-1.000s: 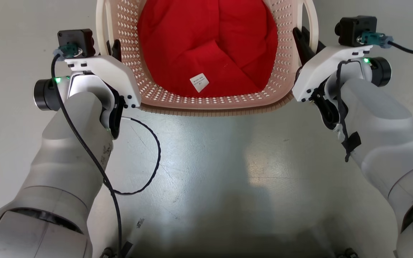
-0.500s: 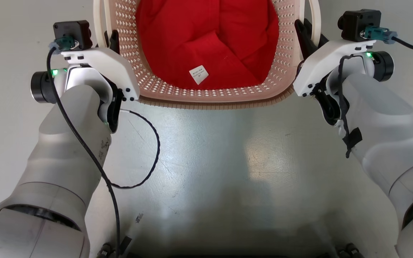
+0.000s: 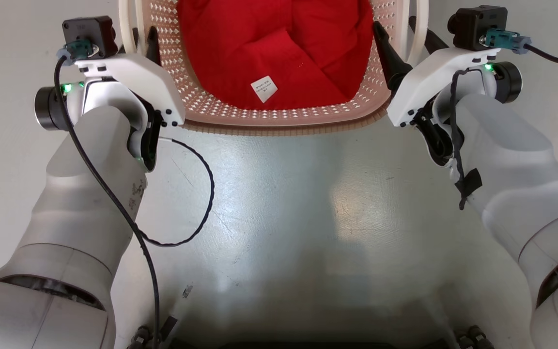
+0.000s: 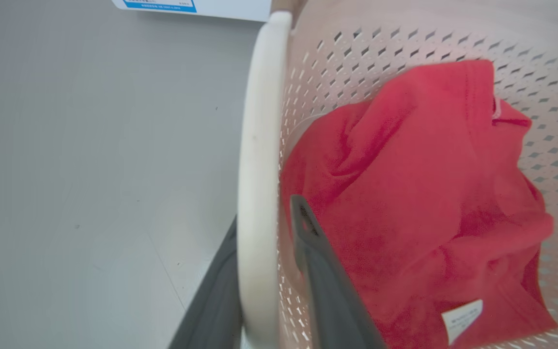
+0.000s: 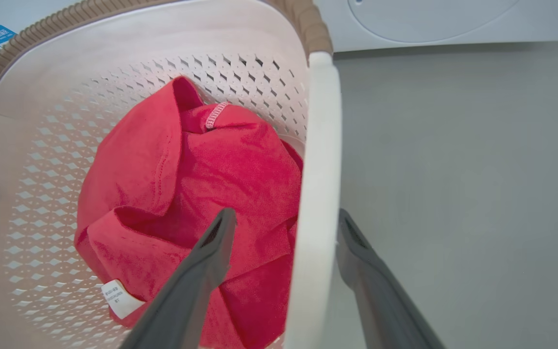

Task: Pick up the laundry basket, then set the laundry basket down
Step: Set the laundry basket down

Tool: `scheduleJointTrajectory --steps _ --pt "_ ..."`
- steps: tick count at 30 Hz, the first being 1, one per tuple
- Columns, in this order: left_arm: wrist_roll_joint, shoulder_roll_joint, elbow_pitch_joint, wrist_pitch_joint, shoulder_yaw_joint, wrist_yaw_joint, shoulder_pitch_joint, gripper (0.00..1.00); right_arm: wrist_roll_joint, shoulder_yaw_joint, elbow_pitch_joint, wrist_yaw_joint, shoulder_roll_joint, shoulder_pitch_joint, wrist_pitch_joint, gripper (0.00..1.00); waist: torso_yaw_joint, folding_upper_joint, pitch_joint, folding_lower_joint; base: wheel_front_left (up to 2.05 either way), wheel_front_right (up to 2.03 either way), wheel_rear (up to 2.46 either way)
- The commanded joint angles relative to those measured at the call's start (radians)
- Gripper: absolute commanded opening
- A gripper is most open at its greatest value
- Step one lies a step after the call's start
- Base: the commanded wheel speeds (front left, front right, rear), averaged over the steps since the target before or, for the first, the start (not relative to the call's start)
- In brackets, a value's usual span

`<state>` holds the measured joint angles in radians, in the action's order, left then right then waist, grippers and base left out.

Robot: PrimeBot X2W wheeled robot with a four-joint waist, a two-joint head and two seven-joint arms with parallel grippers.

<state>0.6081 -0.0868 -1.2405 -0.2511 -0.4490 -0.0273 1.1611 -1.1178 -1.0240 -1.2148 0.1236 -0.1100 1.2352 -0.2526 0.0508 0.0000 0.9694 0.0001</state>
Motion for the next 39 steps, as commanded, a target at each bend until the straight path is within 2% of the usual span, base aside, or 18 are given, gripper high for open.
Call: scheduleJointTrajectory --steps 1,19,33,39 --pt "-0.008 -0.032 0.021 -0.011 0.015 -0.004 0.008 1.0 0.01 0.004 0.008 0.007 0.02 -0.038 -0.009 1.0 0.0 0.0 0.001 -0.0001 0.0 0.0 0.0" --pt "-0.019 -0.046 -0.016 -0.011 0.045 -0.009 -0.011 1.0 0.036 0.04 -0.004 0.007 0.032 -0.056 -0.009 1.0 -0.01 0.0 -0.027 -0.0001 0.0 0.0 0.0" --pt "-0.004 -0.077 -0.034 -0.011 0.073 0.023 -0.081 1.0 0.029 0.063 0.002 0.007 0.045 -0.123 -0.009 1.0 -0.028 0.0 -0.148 -0.0001 0.0 0.0 0.0" --pt "-0.003 -0.083 -0.004 -0.011 0.098 0.038 -0.134 1.0 0.04 0.079 0.021 0.007 0.043 -0.167 -0.009 1.0 -0.035 0.0 -0.234 -0.0001 0.0 0.0 0.0"
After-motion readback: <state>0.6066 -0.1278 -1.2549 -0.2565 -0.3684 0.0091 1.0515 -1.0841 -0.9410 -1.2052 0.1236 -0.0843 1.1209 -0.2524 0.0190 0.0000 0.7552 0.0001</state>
